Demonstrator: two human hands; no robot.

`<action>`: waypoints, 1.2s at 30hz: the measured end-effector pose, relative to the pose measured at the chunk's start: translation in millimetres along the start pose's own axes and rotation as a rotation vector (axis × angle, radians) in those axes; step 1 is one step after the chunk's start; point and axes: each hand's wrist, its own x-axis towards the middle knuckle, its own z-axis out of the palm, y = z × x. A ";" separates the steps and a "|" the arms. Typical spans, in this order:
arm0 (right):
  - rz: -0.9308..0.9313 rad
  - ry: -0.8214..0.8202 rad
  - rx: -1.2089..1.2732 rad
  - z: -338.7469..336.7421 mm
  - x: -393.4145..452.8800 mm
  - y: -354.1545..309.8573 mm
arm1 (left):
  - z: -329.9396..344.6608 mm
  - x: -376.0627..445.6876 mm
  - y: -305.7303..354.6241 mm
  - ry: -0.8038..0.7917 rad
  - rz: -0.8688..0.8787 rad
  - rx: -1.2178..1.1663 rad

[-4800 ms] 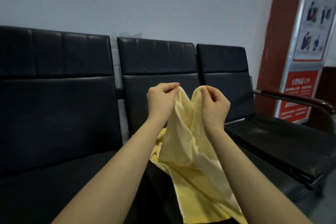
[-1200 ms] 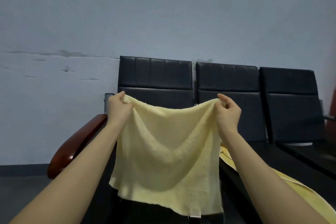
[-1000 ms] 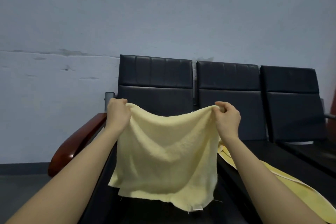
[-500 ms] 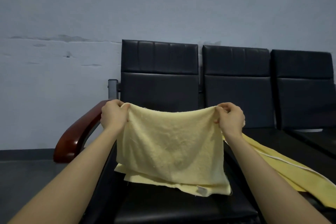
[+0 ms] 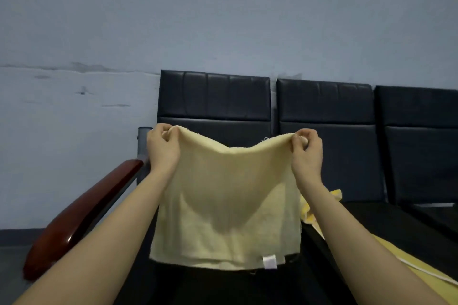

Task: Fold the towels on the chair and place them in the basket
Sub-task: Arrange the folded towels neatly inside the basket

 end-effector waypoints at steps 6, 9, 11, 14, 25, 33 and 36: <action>-0.110 0.018 0.102 2.1 11.9 -15.0 | -1.9 -4.8 25.2 0.120 0.089 -0.163; -0.102 -0.015 0.052 -4.3 -9.8 -0.7 | -6.6 -27.0 7.7 0.148 0.058 -0.149; -0.076 -0.021 0.003 -10.9 -29.4 15.2 | -11.1 -44.8 -11.7 0.154 0.037 -0.119; -0.029 -0.031 -0.066 -19.8 -60.1 39.9 | -16.3 -69.9 -46.3 0.136 -0.014 -0.004; 0.203 -0.360 -0.758 -8.8 -118.4 134.3 | -18.2 -122.8 -144.7 -0.260 0.009 0.704; 0.078 -0.880 -0.824 19.6 -127.9 182.9 | 5.8 -124.9 -179.4 -0.833 0.019 1.040; 0.021 -1.053 -0.974 20.4 -132.6 192.2 | 3.0 -128.4 -191.9 -0.953 -0.023 1.102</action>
